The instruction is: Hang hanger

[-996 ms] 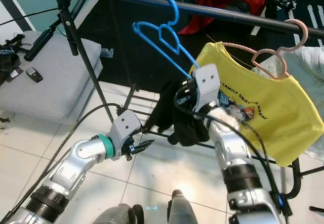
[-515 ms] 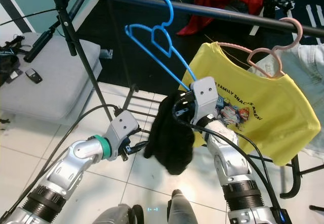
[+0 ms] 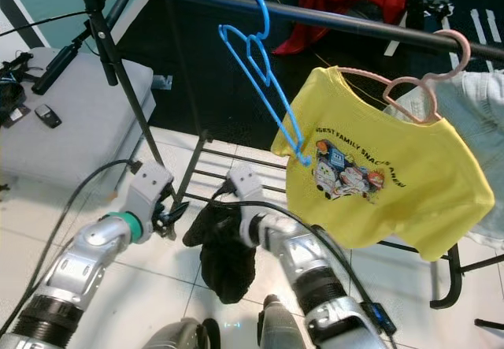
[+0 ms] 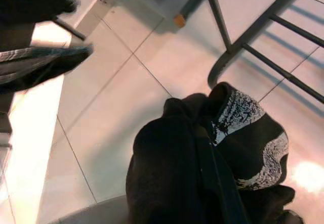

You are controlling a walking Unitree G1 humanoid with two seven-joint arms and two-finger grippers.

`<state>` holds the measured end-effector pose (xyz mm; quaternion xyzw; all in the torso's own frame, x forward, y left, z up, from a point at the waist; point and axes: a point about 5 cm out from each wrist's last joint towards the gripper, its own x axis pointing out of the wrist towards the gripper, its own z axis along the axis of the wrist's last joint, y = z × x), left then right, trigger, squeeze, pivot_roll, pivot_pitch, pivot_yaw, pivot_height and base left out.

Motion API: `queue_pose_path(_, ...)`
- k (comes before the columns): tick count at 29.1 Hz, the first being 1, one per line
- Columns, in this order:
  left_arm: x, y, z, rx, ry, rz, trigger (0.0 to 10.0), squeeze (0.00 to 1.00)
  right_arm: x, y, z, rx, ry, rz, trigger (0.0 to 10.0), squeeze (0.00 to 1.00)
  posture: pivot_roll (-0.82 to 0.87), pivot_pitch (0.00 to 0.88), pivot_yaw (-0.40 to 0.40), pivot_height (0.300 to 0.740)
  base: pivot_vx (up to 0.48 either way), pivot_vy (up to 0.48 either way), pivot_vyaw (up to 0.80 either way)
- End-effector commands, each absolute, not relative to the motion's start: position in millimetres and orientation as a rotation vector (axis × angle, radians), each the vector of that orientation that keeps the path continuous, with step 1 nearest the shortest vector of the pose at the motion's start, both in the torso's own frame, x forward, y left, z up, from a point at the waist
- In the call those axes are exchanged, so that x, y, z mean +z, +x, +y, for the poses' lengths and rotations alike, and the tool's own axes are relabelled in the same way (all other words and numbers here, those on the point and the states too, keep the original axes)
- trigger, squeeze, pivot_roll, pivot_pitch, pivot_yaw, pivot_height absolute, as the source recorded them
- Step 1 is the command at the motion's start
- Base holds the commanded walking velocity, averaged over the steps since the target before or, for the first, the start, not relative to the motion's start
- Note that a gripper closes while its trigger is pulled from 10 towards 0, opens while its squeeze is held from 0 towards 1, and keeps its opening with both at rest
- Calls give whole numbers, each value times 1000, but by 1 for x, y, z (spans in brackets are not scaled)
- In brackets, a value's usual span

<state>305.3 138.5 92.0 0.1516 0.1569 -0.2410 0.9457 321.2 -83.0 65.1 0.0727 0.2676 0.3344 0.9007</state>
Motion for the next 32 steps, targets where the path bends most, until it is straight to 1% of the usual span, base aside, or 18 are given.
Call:
queue_pose_path(1, 88, 301, 140, -487, 325, 335, 10000, 0, 77, 336, -90, 605, 217, 523, 0, 0, -89, 149, 52, 740, 0, 0, 0)
queue_pose_path(2, 88, 301, 140, -487, 325, 335, 10000, 0, 77, 336, -90, 605, 217, 523, 0, 0, -89, 149, 52, 740, 0, 0, 0)
queue_pose_path(3, 88, 301, 137, -486, 324, 331, 10000, 0, 87, 346, -95, 559, 216, 496, 0, 0, -93, 149, 51, 740, 0, 0, 0)
queue_pose_path(6, 93, 301, 113, -543, 315, 292, 10000, 0, 118, 374, -121, 378, 212, 386, 0, 0, -96, 148, 50, 740, 0, 0, 0)
queue_pose_path(7, 93, 301, 113, -543, 315, 292, 10000, 0, 118, 374, -121, 378, 212, 386, 0, 0, -96, 148, 50, 740, 0, 0, 0)
queue_pose_path(9, 96, 299, 97, -596, 295, 269, 10000, 0, 133, 382, -134, 287, 274, 319, 0, 0, -104, 148, 49, 740, 0, 0, 0)
queue_pose_path(11, 96, 299, 97, -596, 295, 269, 10000, 0, 133, 382, -134, 287, 274, 319, 0, 0, -104, 148, 49, 740, 0, 0, 0)
queue_pose_path(12, 98, 298, 87, -624, 285, 255, 10000, 0, 138, 385, -140, 245, 287, 292, 0, 0, -111, 148, 52, 740, 0, 0, 0)
queue_pose_path(13, 98, 298, 87, -624, 285, 255, 10000, 0, 138, 385, -140, 245, 287, 292, 0, 0, -111, 148, 52, 740, 0, 0, 0)
queue_pose_path(14, 99, 297, 73, -667, 291, 241, 10000, 0, 141, 387, -142, 210, 295, 272, 0, 0, -117, 148, 54, 740, 0, 0, 0)
queue_pose_path(16, 99, 297, 73, -667, 291, 241, 10000, 0, 141, 387, -142, 210, 295, 272, 0, 0, -117, 148, 54, 740, 0, 0, 0)
queue_pose_path(17, 101, 296, 60, -704, 290, 227, 10000, 0, 142, 387, -142, 187, 299, 263, 0, 0, -123, 147, 61, 740, 0, 0, 0)
queue_pose_path(18, 101, 296, 60, -704, 290, 227, 10000, 0, 142, 387, -142, 187, 299, 263, 0, 0, -123, 147, 61, 740, 0, 0, 0)
queue_pose_path(19, 103, 294, 36, -760, 300, 203, 10000, 0, 142, 385, -133, 189, 318, 260, 0, 0, -136, 147, 69, 740, 0, 0, 0)
queue_pose_path(21, 103, 294, 36, -760, 300, 203, 10000, 0, 142, 385, -133, 189, 318, 260, 0, 0, -136, 147, 69, 740, 0, 0, 0)
queue_pose_path(22, 102, 295, 27, -759, 316, 196, 10000, 0, 145, 386, -122, 220, 322, 258, 0, 0, -144, 146, 74, 740, 0, 0, 0)
queue_pose_path(28, 97, 301, 26, -674, 332, 221, 10000, 0, 162, 389, -102, 312, 243, 213, 0, 0, -147, 143, 72, 740, 0, 0, 0)
queue_pose_path(32, 92, 305, 34, -560, 338, 233, 10000, 0, 182, 392, -90, 372, 234, 150, 0, 0, -141, 137, 61, 740, 0, 0, 0)
